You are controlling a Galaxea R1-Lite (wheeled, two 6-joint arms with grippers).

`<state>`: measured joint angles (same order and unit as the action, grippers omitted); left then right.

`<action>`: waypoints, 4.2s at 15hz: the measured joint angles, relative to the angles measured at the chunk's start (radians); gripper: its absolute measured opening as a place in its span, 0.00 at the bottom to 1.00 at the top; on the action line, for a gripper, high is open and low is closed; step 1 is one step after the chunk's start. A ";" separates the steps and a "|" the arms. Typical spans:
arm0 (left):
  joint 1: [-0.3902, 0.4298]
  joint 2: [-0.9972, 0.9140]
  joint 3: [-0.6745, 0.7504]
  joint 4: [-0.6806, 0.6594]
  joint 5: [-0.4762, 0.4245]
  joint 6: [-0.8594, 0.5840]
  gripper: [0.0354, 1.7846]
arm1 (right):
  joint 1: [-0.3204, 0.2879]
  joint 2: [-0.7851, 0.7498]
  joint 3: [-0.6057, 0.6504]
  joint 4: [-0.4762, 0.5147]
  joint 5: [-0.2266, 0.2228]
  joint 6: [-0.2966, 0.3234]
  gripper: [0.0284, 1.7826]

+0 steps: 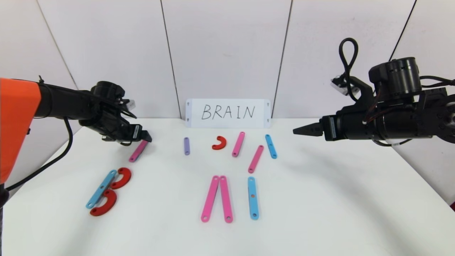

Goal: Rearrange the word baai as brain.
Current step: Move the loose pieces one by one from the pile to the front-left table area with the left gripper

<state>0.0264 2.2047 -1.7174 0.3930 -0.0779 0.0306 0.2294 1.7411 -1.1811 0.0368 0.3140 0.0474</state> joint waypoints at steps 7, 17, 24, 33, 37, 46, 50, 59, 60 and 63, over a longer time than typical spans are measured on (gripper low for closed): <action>0.009 0.066 -0.020 0.031 0.005 -0.003 0.97 | 0.000 0.005 0.000 0.000 -0.001 -0.001 0.97; -0.003 0.073 -0.023 0.036 0.041 -0.004 0.81 | 0.000 0.006 0.001 0.001 -0.003 -0.003 0.97; -0.013 0.073 -0.024 0.036 0.053 -0.003 0.18 | 0.000 0.006 0.001 0.001 -0.003 -0.003 0.97; -0.066 -0.034 0.039 0.086 0.060 -0.021 0.15 | 0.000 0.006 0.001 0.001 -0.006 -0.003 0.97; -0.147 -0.166 0.155 0.129 0.135 -0.110 0.15 | 0.003 0.006 0.001 0.002 -0.006 0.000 0.97; -0.285 -0.307 0.436 0.186 0.140 -0.323 0.15 | 0.007 0.008 0.011 0.000 -0.008 -0.001 0.97; -0.298 -0.306 0.487 0.167 0.146 -0.323 0.15 | 0.011 0.012 0.012 0.000 -0.010 -0.001 0.97; -0.301 -0.282 0.507 0.175 0.158 -0.325 0.26 | 0.013 0.014 0.013 0.000 -0.010 -0.001 0.97; -0.301 -0.277 0.509 0.175 0.157 -0.325 0.33 | 0.013 0.014 0.013 0.001 -0.010 -0.001 0.97; -0.301 -0.274 0.507 0.175 0.157 -0.325 0.62 | 0.013 0.014 0.013 0.000 -0.010 -0.001 0.97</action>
<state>-0.2747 1.9306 -1.2109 0.5677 0.0787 -0.2943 0.2419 1.7553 -1.1681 0.0368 0.3045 0.0460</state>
